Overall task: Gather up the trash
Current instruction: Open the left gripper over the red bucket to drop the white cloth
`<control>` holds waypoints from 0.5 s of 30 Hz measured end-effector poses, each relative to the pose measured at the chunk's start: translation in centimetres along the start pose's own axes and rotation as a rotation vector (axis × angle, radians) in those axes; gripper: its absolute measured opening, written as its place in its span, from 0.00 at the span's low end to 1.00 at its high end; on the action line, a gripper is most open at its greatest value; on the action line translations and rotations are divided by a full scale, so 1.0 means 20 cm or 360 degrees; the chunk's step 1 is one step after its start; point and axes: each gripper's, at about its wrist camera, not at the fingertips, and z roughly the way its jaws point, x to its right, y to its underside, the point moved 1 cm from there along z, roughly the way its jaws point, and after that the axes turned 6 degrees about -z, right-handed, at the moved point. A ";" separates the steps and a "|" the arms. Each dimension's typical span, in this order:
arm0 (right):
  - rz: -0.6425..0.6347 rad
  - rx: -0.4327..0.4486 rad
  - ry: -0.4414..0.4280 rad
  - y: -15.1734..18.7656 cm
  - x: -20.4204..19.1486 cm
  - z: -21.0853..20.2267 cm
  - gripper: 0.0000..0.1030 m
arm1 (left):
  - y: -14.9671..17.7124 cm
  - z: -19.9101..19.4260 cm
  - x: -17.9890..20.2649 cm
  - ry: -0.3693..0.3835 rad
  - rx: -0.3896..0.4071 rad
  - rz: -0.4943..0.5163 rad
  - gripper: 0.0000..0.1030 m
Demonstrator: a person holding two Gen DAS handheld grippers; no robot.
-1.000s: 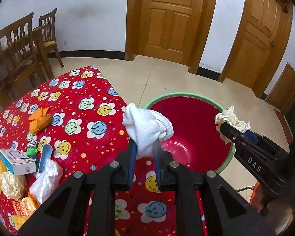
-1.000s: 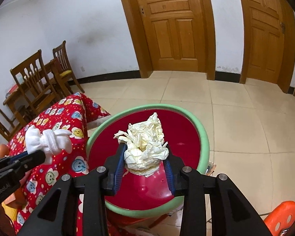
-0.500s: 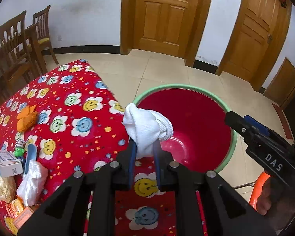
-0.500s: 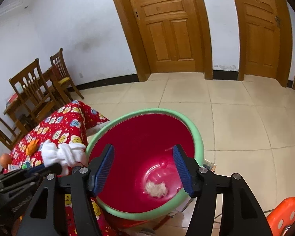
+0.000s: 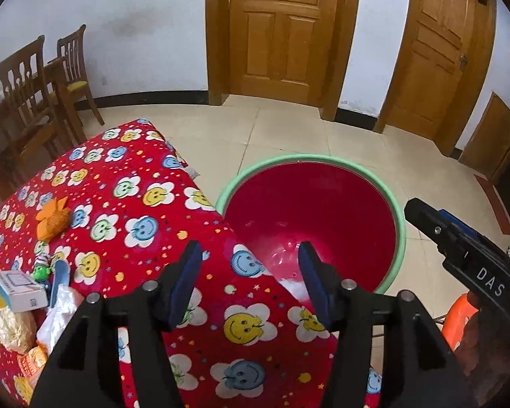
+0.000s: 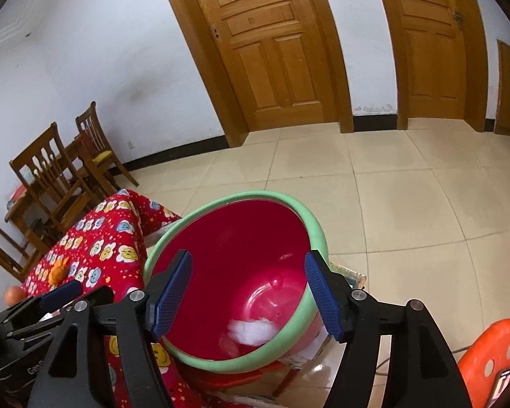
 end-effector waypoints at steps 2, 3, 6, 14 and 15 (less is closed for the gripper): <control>0.0004 0.0004 -0.0009 0.01 -0.01 -0.03 0.72 | 0.01 -0.03 -0.02 -0.0002 0.0004 -0.0016 0.61; 0.0004 0.0007 -0.0015 0.01 -0.02 -0.04 0.73 | 0.02 -0.05 -0.03 -0.0003 0.0005 -0.0028 0.62; -0.0018 0.0012 -0.0046 0.02 -0.05 -0.09 0.74 | 0.04 -0.10 -0.06 -0.0022 0.0012 -0.0057 0.64; -0.0113 0.0014 -0.0140 0.07 -0.22 -0.20 0.77 | 0.09 -0.28 -0.22 -0.0090 0.0058 -0.0171 0.64; -0.0122 0.0010 -0.0151 0.08 -0.24 -0.20 0.77 | 0.10 -0.31 -0.26 -0.0109 0.0072 -0.0191 0.64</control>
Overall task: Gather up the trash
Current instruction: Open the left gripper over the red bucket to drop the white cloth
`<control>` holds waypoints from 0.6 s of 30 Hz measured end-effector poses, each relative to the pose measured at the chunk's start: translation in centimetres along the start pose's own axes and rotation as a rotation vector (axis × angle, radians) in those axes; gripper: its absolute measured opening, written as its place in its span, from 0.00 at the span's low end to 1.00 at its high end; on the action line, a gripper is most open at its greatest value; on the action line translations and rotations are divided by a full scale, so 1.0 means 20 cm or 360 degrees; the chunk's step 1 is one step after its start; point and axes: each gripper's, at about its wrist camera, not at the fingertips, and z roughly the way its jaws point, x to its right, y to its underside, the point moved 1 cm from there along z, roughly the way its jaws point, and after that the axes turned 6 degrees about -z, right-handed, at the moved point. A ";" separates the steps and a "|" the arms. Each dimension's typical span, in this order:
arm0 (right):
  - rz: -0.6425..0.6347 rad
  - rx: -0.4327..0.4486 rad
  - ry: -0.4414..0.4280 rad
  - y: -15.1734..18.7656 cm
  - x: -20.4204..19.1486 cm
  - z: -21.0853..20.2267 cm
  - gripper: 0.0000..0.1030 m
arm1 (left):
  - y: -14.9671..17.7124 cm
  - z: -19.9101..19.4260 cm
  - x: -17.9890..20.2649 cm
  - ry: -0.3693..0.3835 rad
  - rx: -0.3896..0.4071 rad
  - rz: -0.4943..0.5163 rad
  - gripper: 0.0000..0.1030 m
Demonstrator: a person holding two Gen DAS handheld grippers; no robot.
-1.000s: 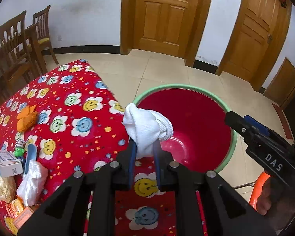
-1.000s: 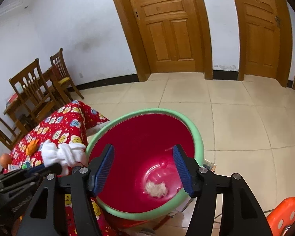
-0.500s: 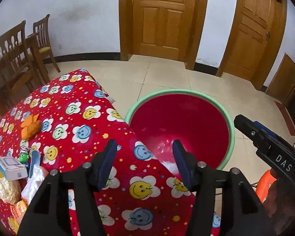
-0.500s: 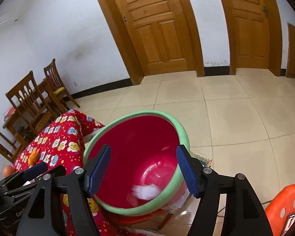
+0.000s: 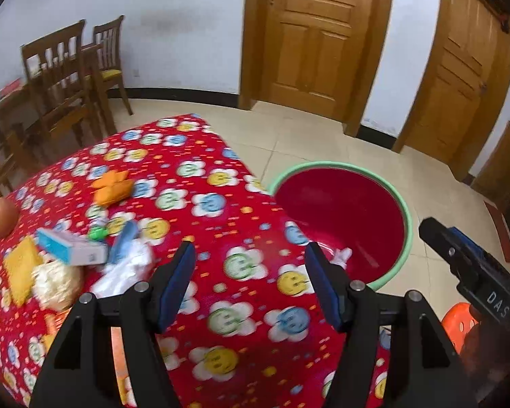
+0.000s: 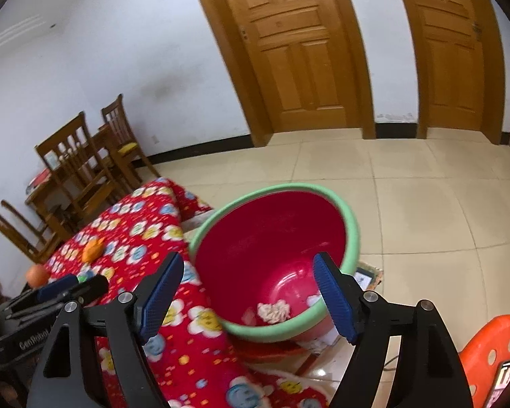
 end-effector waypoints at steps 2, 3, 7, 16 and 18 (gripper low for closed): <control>-0.0027 -0.0009 -0.0024 0.01 -0.05 -0.01 0.77 | 0.00 -0.04 -0.05 -0.0024 0.0019 -0.0023 0.64; -0.0040 -0.0012 -0.0033 0.02 -0.08 -0.01 0.77 | 0.00 -0.06 -0.09 -0.0041 0.0032 -0.0038 0.64; -0.0092 -0.0028 -0.0078 0.04 -0.18 -0.03 0.77 | 0.02 -0.14 -0.24 -0.0109 0.0061 -0.0098 0.64; -0.0232 -0.0066 -0.0160 0.09 -0.46 -0.03 0.78 | 0.05 -0.27 -0.61 -0.0292 0.0115 -0.0247 0.65; -0.0258 -0.0071 -0.0176 0.11 -0.51 -0.03 0.78 | 0.06 -0.28 -0.69 -0.0333 0.0120 -0.0268 0.64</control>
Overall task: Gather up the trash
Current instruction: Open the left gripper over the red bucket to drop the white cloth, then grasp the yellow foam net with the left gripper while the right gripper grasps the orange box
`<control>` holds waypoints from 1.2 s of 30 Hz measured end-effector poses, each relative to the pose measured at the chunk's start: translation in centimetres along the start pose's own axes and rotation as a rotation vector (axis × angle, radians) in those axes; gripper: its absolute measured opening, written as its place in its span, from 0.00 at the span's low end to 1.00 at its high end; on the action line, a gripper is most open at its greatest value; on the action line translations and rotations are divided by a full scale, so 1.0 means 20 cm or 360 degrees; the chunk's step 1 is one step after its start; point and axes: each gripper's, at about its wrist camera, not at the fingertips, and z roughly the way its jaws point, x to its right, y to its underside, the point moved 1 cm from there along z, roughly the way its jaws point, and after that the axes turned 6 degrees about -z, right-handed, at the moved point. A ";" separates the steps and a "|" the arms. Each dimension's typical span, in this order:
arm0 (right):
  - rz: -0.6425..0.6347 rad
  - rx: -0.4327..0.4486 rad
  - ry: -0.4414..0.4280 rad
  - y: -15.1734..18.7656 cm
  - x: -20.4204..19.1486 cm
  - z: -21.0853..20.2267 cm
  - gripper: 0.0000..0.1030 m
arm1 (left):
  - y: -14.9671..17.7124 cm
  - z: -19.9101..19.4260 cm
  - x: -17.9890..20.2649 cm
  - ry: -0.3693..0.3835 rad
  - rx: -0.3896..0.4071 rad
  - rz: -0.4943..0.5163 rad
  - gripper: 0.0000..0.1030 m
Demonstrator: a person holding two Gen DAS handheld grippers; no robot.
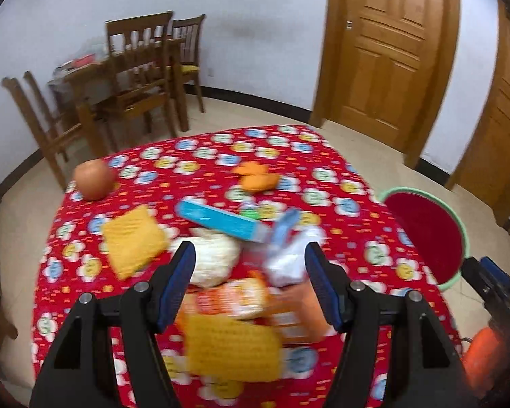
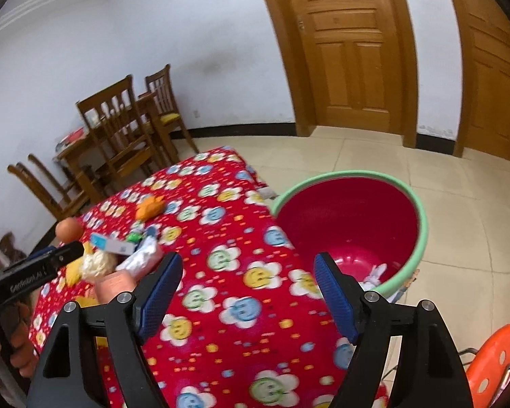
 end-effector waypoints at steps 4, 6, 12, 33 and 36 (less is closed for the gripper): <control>-0.0018 -0.0015 -0.0037 0.01 -0.11 0.03 0.78 | -0.01 0.02 -0.18 -0.0087 0.0001 -0.0055 0.65; -0.0030 -0.0032 -0.0051 0.01 -0.15 0.05 0.78 | -0.01 0.04 -0.26 -0.0136 -0.0009 -0.0088 0.65; -0.0078 -0.0098 -0.0069 0.04 -0.28 0.12 0.78 | 0.01 0.16 -0.50 -0.0220 -0.0074 -0.0225 0.65; -0.0208 -0.0233 -0.0147 0.10 -0.52 0.27 0.78 | 0.05 0.50 -0.74 -0.0213 -0.0250 -0.0525 0.68; -0.0214 -0.0258 -0.0154 0.12 -0.54 0.30 0.78 | 0.05 0.49 -0.73 -0.0175 -0.0236 -0.0520 0.59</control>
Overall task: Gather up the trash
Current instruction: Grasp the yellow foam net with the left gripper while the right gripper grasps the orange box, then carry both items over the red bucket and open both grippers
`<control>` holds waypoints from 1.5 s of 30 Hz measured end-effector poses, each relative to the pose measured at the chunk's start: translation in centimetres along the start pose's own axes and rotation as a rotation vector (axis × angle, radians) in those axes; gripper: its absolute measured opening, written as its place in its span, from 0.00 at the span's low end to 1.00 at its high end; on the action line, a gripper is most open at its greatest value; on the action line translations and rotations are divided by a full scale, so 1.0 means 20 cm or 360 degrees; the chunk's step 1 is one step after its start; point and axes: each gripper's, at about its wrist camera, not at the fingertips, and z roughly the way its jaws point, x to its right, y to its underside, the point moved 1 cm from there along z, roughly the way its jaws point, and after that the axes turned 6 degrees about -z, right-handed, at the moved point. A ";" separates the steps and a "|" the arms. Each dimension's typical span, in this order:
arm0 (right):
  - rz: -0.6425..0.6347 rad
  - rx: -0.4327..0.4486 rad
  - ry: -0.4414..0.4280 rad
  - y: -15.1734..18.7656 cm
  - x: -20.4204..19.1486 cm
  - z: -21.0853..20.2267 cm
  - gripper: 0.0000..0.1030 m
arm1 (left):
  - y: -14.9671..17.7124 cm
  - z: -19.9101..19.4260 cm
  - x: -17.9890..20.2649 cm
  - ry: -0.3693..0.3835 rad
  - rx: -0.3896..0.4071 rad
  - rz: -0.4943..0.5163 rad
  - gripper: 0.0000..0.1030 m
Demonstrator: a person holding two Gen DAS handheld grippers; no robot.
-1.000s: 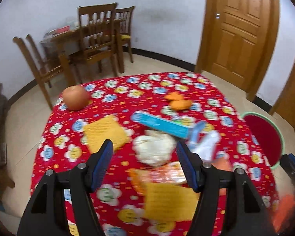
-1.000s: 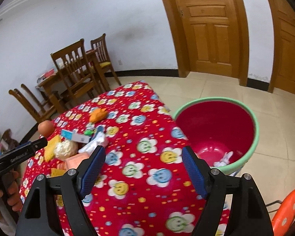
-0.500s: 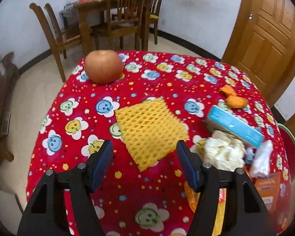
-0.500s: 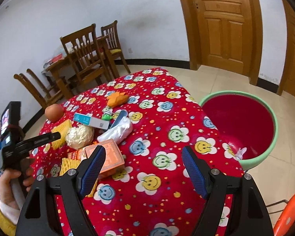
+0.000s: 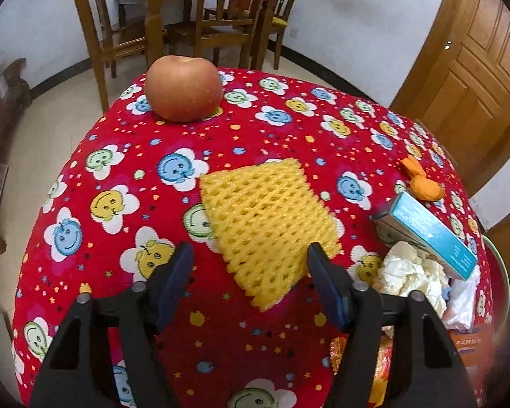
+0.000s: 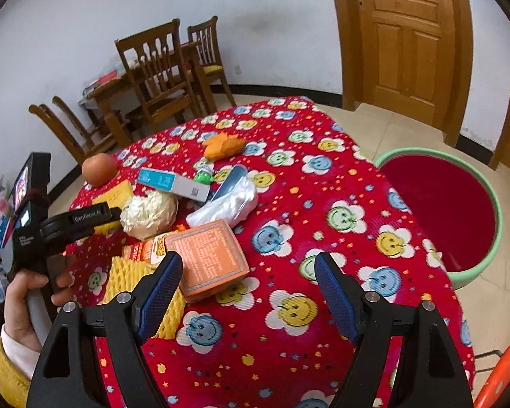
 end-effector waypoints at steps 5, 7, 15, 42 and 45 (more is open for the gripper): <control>-0.0001 -0.0001 -0.0029 0.00 -0.02 0.04 0.78 | 0.00 -0.01 0.03 0.0142 -0.0028 -0.0006 0.26; -0.0001 0.0001 -0.0040 -0.01 -0.02 0.04 0.78 | 0.01 -0.01 0.05 0.0192 -0.0039 -0.0005 0.18; -0.0039 0.0003 -0.0097 0.00 -0.06 0.03 0.78 | 0.02 -0.11 0.05 0.0270 0.0001 -0.0003 0.12; 0.0030 0.0106 -0.0179 0.02 0.08 -0.10 0.55 | 0.25 -0.60 0.29 0.0463 0.0216 0.0252 0.12; 0.0067 0.0138 -0.0139 0.01 0.15 -0.15 0.55 | 0.26 -0.62 0.34 0.0482 0.0215 0.0288 0.12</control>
